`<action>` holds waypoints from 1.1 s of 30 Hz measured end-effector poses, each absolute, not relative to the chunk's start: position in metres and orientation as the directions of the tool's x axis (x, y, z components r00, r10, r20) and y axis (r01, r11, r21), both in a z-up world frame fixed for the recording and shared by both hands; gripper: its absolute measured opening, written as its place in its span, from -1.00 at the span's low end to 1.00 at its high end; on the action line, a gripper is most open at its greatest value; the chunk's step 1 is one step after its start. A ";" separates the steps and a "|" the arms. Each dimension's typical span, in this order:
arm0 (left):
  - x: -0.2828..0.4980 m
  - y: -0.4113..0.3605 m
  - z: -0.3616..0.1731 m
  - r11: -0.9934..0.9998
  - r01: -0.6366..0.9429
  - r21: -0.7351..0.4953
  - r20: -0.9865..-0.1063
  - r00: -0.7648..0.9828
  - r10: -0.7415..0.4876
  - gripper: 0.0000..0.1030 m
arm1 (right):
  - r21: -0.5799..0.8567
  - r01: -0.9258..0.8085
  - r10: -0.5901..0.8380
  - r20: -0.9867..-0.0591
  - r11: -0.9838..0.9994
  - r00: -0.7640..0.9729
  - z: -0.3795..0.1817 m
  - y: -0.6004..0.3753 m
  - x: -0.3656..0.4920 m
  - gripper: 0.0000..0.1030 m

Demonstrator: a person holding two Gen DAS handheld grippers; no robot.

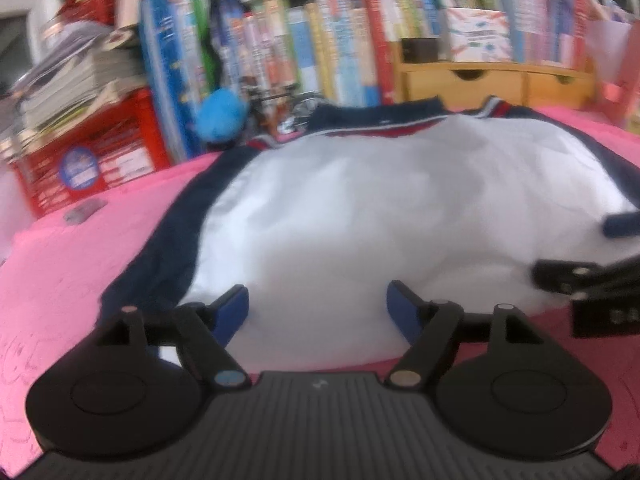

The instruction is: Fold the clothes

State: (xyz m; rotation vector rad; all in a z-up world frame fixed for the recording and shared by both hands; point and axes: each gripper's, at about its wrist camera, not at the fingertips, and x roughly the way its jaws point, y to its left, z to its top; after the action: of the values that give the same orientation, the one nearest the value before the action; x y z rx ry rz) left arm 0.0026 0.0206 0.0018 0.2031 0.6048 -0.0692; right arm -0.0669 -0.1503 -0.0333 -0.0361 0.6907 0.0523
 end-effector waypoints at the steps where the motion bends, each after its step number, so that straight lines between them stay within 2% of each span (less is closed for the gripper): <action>1: 0.004 0.024 0.002 0.982 0.114 0.154 -0.576 0.817 -0.005 0.50 | -0.011 -0.056 0.036 -0.639 0.998 0.768 -0.033 -0.151 -0.067 0.83; 5: 0.007 0.044 0.001 0.993 0.075 0.095 -0.595 0.804 -0.004 0.51 | 0.002 -0.040 0.032 -0.643 0.999 0.765 -0.034 -0.159 -0.067 0.83; 12: 0.007 0.097 0.001 0.973 -0.039 0.228 -0.561 0.812 0.164 0.52 | -0.019 0.014 -0.023 -0.645 1.000 0.764 -0.034 -0.204 -0.073 0.84; 14: 0.009 0.116 0.002 0.976 -0.062 0.207 -0.566 0.807 0.171 0.64 | -0.039 0.045 -0.060 -0.644 0.998 0.763 -0.032 -0.220 -0.075 0.84; 17: 0.012 0.134 0.003 0.979 -0.101 0.175 -0.580 0.793 0.185 0.65 | -0.059 0.066 -0.088 -0.642 0.996 0.762 -0.032 -0.242 -0.080 0.84; 21: 0.012 0.140 0.005 0.980 -0.114 0.162 -0.586 0.788 0.188 0.65 | -0.060 0.183 -0.178 -0.644 0.981 0.744 -0.030 -0.276 -0.087 0.91; 24: 0.009 0.133 0.005 0.966 -0.087 0.242 -0.558 0.802 0.213 0.64 | -0.122 0.230 -0.255 -0.619 0.965 0.742 -0.025 -0.292 -0.099 0.93; 26: -0.001 0.122 0.007 0.937 -0.032 0.347 -0.510 0.832 0.217 0.50 | -0.169 0.245 -0.297 -0.595 0.955 0.746 -0.022 -0.299 -0.107 0.82; 27: -0.008 0.116 0.009 0.922 0.005 0.388 -0.485 0.851 0.200 0.49 | -0.217 0.190 -0.282 -0.564 0.957 0.776 -0.018 -0.288 -0.115 0.76; 29: -0.027 0.104 0.017 0.909 0.117 0.400 -0.453 0.888 0.085 0.49 | -0.308 0.077 -0.232 -0.507 0.948 0.830 -0.009 -0.263 -0.131 0.71; 33: -0.056 0.069 0.028 0.830 0.341 0.441 -0.433 0.891 -0.136 0.52 | -0.370 -0.308 0.097 -0.491 0.876 0.866 -0.004 -0.196 -0.157 0.69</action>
State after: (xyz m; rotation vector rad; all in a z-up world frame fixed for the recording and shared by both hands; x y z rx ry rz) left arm -0.0561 0.0689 0.0282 0.5353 0.3999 -0.2598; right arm -0.1570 -0.1959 -0.0037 -0.4576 0.4816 0.2199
